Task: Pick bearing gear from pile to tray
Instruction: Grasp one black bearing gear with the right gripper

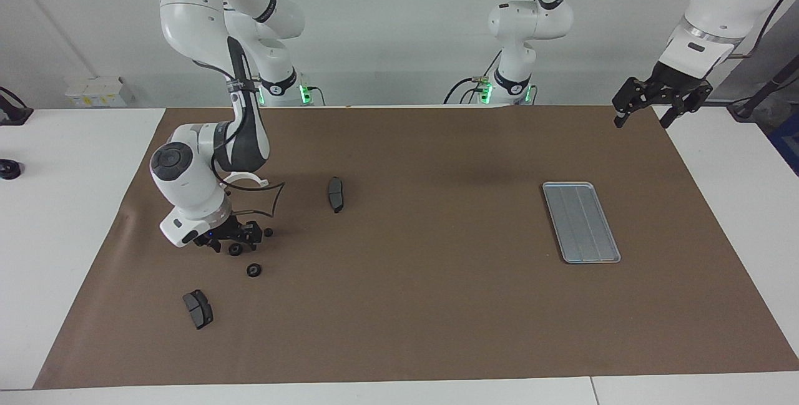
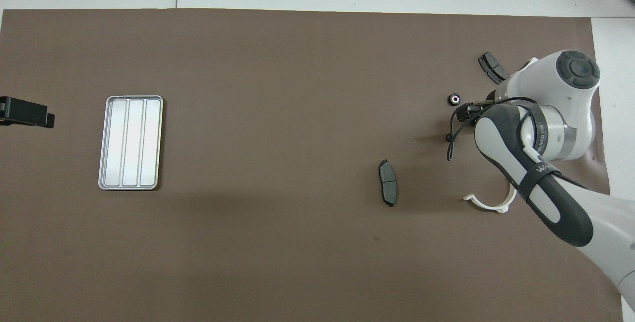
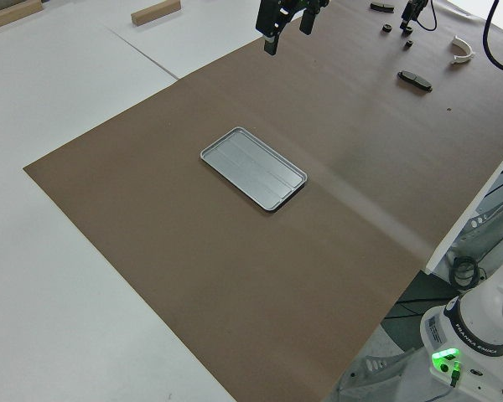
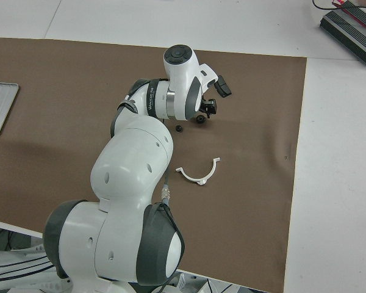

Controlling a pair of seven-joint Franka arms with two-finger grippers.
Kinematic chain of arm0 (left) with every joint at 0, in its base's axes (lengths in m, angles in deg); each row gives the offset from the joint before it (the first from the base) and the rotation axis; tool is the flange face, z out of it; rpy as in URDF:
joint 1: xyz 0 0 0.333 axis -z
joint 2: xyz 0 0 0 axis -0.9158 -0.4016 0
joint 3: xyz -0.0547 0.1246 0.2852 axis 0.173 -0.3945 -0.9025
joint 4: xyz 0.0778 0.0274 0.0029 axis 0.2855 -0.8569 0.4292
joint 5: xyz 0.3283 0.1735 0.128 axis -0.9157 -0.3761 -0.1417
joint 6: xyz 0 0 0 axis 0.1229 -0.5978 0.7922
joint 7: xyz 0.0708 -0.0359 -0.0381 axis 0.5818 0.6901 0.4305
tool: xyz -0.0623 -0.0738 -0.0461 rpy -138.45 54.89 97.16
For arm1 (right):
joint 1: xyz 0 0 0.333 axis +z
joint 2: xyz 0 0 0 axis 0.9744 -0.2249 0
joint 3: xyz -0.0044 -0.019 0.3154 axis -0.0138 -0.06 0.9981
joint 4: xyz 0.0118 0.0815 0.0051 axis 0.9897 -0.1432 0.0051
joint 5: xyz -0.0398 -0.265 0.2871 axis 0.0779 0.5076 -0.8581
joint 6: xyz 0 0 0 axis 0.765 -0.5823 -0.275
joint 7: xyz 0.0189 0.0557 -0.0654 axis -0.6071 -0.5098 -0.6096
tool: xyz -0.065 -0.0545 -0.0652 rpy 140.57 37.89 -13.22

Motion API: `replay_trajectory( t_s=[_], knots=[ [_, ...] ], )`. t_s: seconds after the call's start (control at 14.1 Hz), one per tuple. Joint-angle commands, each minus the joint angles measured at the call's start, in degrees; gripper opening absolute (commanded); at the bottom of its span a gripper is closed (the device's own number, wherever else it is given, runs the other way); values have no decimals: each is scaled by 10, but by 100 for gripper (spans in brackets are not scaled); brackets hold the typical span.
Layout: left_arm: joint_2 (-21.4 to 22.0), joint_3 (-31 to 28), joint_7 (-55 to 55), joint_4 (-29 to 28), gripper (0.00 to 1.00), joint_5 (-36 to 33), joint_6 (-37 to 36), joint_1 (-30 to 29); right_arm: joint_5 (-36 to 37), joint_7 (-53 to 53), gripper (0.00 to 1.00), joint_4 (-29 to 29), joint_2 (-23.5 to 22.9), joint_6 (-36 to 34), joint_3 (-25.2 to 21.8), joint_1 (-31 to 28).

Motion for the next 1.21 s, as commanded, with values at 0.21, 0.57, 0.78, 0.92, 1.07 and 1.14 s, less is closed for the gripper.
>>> replay_trajectory(
  t_s=[0.21, 0.57, 0.78, 0.92, 1.07, 1.14],
  knots=[
    [13, 3, -3, -12, 100, -5, -1, -5, 15, -29, 76, -18, 3, 12, 4, -15],
    [13, 3, -2, -12, 100, -5, -2, -5, 15, -29, 62, -23, 3, 11, 4, -15],
    [13, 3, -2, -12, 100, -5, -2, -4, 15, -29, 53, -23, 3, 11, 4, -15],
    [13, 3, -2, -12, 100, -5, -2, -4, 15, -29, 44, -23, 3, 11, 4, -15],
    [13, 3, -3, -12, 100, -5, -2, -4, 15, -29, 36, -23, 3, 11, 4, -16],
    [13, 3, -3, -12, 100, -5, -2, -4, 15, -29, 31, -23, 3, 10, 4, -16]
  ],
)
